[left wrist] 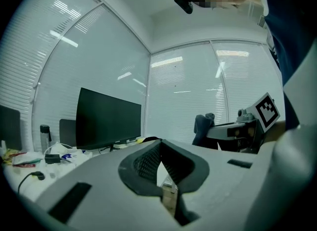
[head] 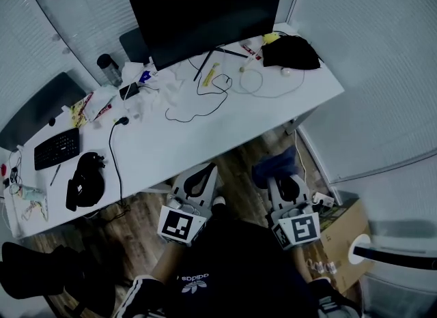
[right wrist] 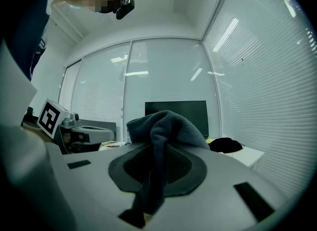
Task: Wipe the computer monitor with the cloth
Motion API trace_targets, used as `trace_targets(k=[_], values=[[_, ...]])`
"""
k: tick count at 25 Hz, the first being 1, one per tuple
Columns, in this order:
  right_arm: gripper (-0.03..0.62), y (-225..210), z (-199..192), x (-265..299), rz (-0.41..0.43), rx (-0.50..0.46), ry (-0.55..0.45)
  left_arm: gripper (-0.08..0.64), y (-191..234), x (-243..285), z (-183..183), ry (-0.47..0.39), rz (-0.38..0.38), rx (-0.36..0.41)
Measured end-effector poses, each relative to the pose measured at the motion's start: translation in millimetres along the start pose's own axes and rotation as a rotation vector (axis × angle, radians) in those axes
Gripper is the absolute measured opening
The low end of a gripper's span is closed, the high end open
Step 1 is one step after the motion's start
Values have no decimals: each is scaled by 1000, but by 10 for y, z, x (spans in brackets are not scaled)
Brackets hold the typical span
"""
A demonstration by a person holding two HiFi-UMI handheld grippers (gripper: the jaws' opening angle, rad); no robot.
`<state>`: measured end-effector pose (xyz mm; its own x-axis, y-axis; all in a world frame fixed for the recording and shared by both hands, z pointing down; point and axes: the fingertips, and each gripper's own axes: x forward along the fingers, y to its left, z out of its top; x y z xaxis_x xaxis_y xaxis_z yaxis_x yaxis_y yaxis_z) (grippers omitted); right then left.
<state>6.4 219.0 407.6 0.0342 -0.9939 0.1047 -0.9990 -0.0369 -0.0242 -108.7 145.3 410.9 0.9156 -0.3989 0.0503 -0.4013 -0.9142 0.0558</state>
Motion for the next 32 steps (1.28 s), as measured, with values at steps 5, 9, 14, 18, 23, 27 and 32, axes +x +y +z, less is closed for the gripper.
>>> trace_targets(k=[5, 9, 14, 18, 23, 27, 32], values=[[48, -111, -50, 214, -29, 3, 15, 5, 248, 100, -54, 12, 15, -9], [48, -215, -33, 352, -49, 5, 13, 5, 396, 170, -85, 19, 35, -22], [48, -368, -21, 570, -50, 6, 8, 5, 547, 308, -192, 66, 53, -23], [48, -563, -40, 811, -30, 12, 10, 5, 664, 555, -193, 69, 81, -23], [48, -922, -32, 1244, 35, 7, 15, 5, 842, 1008, -166, 61, 145, -22], [48, -1322, 95, 1643, 106, -15, 16, 5, 996, 1481, -77, 55, 214, -31], [48, -1814, 238, 2099, 177, -45, 3, 5, 1107, 2003, 70, 15, 288, -36]])
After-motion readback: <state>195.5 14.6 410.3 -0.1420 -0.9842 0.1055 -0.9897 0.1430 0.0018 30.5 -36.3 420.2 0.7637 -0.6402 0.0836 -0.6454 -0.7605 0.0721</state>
